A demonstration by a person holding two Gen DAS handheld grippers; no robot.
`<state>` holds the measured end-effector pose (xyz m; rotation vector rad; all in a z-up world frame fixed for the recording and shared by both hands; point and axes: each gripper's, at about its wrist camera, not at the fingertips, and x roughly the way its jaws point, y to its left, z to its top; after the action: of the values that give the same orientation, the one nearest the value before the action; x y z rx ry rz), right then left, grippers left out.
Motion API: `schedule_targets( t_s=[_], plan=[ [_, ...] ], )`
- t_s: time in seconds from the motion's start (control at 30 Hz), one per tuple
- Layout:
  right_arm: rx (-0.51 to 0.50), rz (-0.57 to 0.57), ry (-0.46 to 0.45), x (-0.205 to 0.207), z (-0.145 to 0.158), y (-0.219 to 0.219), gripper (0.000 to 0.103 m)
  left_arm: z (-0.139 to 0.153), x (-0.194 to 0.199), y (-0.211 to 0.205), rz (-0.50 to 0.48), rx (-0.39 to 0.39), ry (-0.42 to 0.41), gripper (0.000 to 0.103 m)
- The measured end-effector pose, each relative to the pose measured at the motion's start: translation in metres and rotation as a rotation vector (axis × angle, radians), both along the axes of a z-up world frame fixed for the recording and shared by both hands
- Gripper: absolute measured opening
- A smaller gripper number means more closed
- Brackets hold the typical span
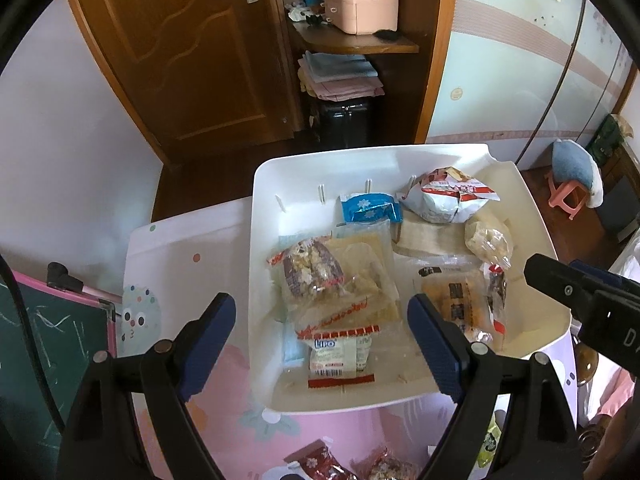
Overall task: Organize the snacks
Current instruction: 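Move both tools back over the remaining snacks on the tablecloth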
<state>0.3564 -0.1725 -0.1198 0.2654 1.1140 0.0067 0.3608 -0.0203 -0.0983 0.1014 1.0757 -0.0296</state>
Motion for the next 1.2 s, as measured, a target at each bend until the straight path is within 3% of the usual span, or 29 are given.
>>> schedule_targets(
  t_s=[0.73, 1.2],
  plan=[
    [0.014, 0.075, -0.097, -0.090, 0.053, 0.001, 0.068, 0.058, -0.100, 0.008, 0.053, 0.007, -0.113, 0.087],
    [-0.028, 0.169, -0.064, -0.154, 0.038, 0.009, 0.067, 0.062, -0.177, 0.032, 0.127, -0.007, -0.132, 0.087]
  ],
)
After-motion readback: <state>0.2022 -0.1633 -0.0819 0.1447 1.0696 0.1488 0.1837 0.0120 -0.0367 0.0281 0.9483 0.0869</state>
